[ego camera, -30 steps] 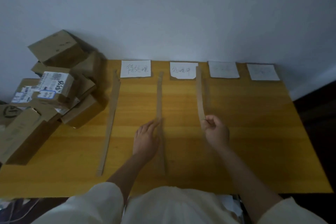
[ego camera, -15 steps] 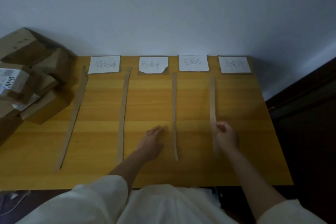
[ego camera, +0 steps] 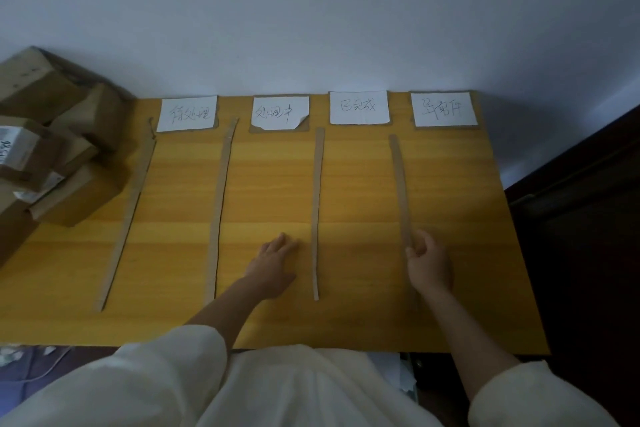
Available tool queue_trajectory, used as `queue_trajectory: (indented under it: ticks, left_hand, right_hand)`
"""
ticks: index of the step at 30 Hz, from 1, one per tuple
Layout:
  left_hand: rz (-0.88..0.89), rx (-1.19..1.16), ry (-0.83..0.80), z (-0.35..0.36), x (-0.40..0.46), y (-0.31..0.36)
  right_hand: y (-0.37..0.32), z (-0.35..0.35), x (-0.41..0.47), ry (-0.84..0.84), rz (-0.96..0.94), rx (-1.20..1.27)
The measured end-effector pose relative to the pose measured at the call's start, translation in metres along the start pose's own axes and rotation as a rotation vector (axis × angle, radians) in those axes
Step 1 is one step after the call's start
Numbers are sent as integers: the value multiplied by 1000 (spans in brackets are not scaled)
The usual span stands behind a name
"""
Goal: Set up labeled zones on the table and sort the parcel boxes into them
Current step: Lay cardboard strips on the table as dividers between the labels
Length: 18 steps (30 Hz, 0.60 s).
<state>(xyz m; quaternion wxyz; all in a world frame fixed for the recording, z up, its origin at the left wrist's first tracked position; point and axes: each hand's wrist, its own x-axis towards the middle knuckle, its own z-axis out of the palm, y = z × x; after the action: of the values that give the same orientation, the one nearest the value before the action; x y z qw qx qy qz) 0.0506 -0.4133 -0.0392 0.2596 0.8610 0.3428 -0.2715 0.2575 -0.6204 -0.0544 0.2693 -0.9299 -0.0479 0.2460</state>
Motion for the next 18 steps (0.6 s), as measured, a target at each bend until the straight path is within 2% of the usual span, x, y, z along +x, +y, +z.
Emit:
queue_trajectory:
  ticks: [5, 18]
  left_hand:
    - [-11, 53, -41, 0, 0, 2]
    - [-42, 67, -74, -8, 1, 9]
  right_hand:
    - [9, 11, -2, -75, -73, -89]
    - [0, 8, 27, -64, -95, -82]
